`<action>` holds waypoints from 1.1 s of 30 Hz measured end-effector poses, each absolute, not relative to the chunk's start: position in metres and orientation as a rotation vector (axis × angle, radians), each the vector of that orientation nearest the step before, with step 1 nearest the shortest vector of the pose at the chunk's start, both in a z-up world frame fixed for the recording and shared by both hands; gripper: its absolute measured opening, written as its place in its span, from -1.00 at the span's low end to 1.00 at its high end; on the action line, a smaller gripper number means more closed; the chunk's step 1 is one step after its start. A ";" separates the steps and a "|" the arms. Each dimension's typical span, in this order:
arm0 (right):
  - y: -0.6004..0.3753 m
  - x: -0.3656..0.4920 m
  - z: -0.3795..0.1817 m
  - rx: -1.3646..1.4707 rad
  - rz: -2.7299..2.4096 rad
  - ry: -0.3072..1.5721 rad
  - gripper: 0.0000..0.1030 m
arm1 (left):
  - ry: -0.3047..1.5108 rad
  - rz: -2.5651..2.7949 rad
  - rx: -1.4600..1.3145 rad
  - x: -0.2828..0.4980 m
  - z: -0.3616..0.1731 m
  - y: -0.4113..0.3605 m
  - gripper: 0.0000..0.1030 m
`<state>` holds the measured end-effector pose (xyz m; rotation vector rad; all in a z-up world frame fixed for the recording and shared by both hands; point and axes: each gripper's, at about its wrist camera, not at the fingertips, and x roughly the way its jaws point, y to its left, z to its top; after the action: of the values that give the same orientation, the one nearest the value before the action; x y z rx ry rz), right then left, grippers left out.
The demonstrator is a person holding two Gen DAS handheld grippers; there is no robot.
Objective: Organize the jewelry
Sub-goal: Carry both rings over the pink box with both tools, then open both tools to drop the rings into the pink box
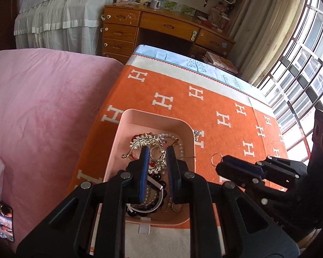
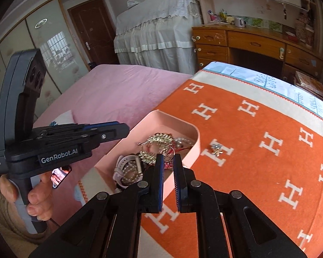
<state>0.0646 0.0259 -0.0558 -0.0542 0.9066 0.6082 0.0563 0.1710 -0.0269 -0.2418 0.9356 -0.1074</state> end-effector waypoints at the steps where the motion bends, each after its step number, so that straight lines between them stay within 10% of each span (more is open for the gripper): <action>1: 0.033 0.063 -0.060 -0.060 0.620 0.921 -0.83 | 0.943 -0.099 -0.246 0.056 -0.030 0.174 -0.74; 9: 0.058 0.060 -0.093 -0.076 0.658 1.028 -0.81 | 0.974 -0.072 -0.209 0.056 -0.047 0.178 -0.70; 14: 0.054 0.058 -0.095 -0.067 0.651 1.019 -0.79 | 0.979 -0.061 -0.229 0.058 -0.053 0.179 0.16; 33: -0.014 0.022 -0.069 0.014 0.557 0.909 -0.52 | 0.951 -0.094 -0.169 0.038 -0.049 0.149 0.17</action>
<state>0.0216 -0.0143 -0.0688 0.0142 0.9093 0.5575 0.0385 0.1488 -0.0489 -0.1685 0.9509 -0.0945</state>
